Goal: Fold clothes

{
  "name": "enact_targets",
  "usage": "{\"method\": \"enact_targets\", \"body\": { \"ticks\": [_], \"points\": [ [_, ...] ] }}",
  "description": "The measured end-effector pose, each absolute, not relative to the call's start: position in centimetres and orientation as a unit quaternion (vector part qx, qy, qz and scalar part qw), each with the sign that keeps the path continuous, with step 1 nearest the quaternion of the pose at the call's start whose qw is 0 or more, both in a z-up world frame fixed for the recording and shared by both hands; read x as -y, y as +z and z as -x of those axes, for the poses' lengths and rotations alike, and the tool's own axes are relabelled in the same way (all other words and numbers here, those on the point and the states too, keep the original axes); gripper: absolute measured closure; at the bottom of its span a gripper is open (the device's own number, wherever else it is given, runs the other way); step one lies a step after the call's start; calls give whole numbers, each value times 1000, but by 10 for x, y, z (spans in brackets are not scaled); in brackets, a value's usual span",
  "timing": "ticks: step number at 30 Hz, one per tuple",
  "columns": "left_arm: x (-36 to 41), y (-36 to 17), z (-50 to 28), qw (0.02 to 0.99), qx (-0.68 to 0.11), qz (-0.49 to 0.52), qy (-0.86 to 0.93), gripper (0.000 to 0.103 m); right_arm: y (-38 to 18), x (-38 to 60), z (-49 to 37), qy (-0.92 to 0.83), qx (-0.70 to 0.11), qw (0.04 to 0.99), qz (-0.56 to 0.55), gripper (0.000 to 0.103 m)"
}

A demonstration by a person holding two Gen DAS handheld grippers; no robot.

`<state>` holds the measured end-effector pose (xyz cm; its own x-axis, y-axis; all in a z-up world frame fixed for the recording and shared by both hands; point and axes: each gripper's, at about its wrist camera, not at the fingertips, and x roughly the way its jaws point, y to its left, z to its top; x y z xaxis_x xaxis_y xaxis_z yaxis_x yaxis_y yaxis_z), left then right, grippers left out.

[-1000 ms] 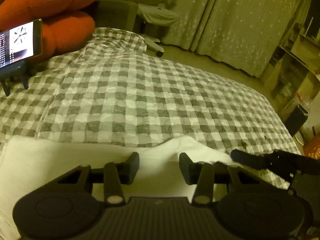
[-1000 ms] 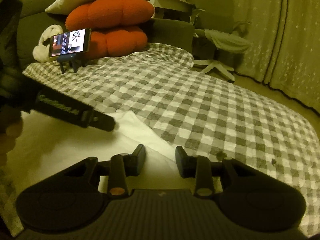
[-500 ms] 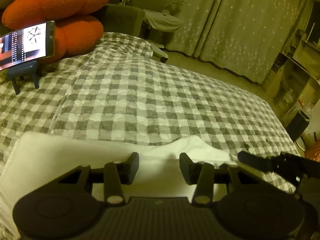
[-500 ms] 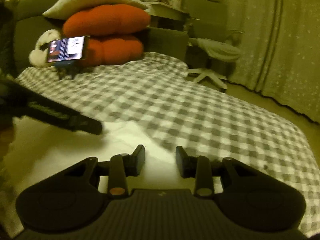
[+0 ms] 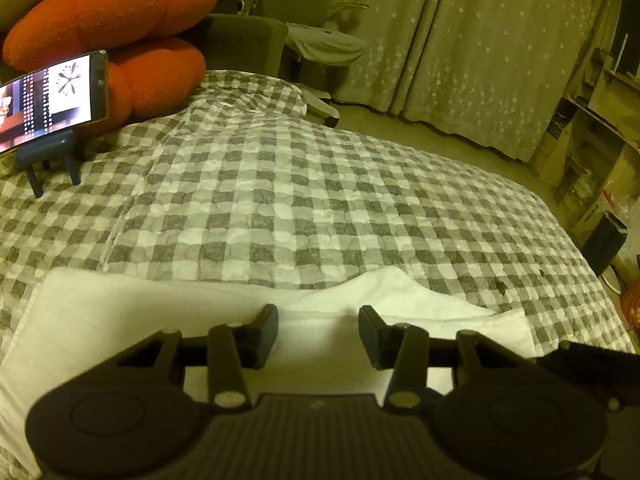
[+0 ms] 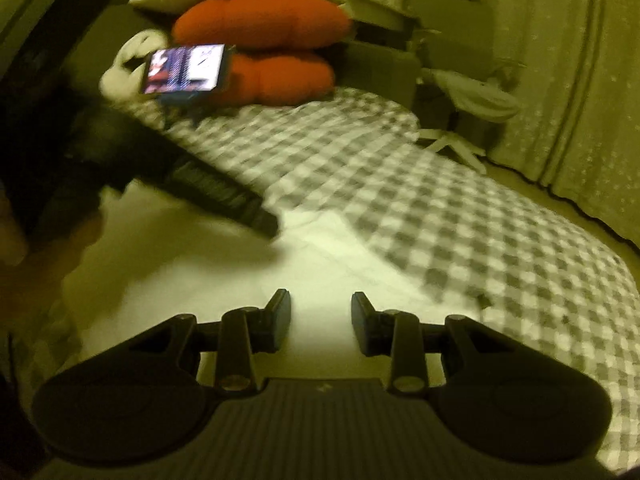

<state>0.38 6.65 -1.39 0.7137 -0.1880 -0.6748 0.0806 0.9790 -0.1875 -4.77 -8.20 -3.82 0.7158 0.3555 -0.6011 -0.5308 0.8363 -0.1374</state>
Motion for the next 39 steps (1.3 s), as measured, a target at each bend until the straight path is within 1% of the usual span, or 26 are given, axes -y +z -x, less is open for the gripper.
{"method": "enact_targets", "body": {
  "ticks": [8, 22, 39],
  "points": [
    [-59, -15, 1, 927, -366, 52, -68, 57, -36, 81, 64, 248, -288, 910, 166, 68],
    [-55, -15, 2, 927, -367, 48, -66, 57, -40, 88, 90, 270, -287, 901, 181, 68],
    [-49, -16, 4, 926, -369, 42, -69, 57, -40, 89, 95, 279, -289, 897, 184, 67]
  ]
}}
